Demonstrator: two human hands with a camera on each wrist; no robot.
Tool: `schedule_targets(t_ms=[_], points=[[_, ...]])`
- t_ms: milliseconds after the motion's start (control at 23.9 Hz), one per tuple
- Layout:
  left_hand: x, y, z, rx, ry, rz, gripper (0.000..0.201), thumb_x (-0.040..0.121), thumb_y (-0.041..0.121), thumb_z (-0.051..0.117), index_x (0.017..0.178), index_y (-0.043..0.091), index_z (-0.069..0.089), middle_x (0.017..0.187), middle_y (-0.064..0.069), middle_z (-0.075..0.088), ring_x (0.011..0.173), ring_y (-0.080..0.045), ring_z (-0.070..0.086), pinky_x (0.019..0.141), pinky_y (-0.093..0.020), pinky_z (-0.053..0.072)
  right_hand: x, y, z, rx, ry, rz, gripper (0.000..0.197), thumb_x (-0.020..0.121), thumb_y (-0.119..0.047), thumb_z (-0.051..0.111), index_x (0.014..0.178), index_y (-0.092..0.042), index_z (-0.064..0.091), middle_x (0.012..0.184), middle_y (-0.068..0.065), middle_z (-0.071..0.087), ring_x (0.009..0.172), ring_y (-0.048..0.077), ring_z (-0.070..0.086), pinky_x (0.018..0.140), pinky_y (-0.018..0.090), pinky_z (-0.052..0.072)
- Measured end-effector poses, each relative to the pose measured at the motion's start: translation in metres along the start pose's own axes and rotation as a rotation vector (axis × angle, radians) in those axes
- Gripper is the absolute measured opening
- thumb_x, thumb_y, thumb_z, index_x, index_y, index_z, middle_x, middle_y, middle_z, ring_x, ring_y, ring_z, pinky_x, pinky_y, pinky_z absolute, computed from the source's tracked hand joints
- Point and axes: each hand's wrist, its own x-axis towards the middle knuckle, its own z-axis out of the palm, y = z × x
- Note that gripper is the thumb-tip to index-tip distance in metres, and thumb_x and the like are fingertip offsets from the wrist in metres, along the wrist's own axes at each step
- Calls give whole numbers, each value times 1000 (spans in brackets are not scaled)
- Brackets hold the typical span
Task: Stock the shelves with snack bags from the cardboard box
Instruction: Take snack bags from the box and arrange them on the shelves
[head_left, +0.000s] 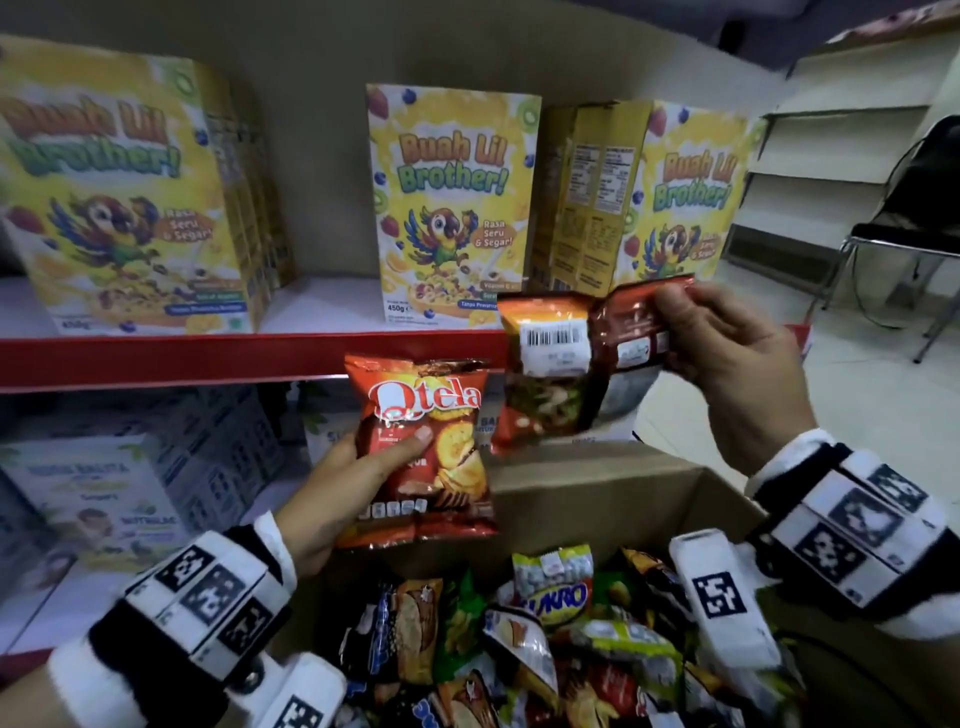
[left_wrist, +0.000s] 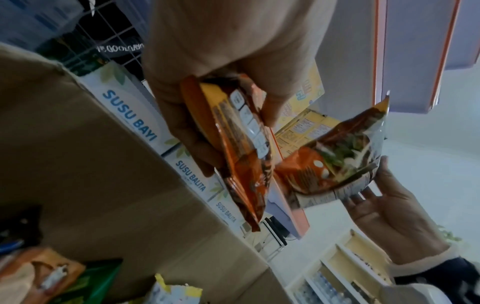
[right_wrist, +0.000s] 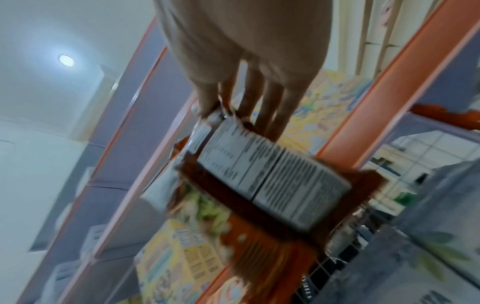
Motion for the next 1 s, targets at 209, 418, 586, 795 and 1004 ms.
schedule_targets(t_ms=[209, 418, 586, 795, 1004], points=[[-4, 12, 8, -243, -187, -106, 50, 80, 54, 59, 111, 17, 71, 109, -15, 71, 97, -31, 70, 79, -40, 57, -32, -4, 30, -142, -252, -405, 29, 78, -13, 67, 107, -8, 65, 114, 3, 68, 113, 20, 62, 98, 31, 48], [-6, 15, 1, -339, -249, -46, 76, 66, 71, 65, 121, 19, 64, 119, -15, 67, 109, -33, 65, 91, -48, 53, -60, 13, 34, -80, -533, -311, 20, 82, -9, 69, 96, 5, 72, 121, 14, 65, 126, 28, 53, 105, 41, 42], [-14, 8, 12, -301, -283, -89, 96, 25, 39, 96, 111, 9, 65, 102, -18, 72, 84, -29, 73, 62, -33, 58, -63, 10, 39, 94, -333, -169, 31, 87, -34, 60, 77, -10, 76, 106, 11, 71, 119, 31, 57, 102, 48, 42], [-18, -2, 32, -341, -161, 40, 95, 33, 28, 96, 117, 15, 53, 97, -10, 75, 84, -24, 73, 60, -29, 58, -59, 6, 42, -411, -31, -215, 48, 72, -36, 64, 120, -33, 57, 136, -5, 49, 132, 12, 37, 105, 19, 29], [-14, -7, 28, -242, -35, 180, 110, 32, 30, 92, 127, 28, 36, 112, 1, 68, 91, -12, 71, 68, -27, 58, -46, -10, 41, 75, -244, 482, 70, 59, -39, 78, 122, -47, 50, 112, -5, 71, 98, 20, 70, 74, 35, 59]])
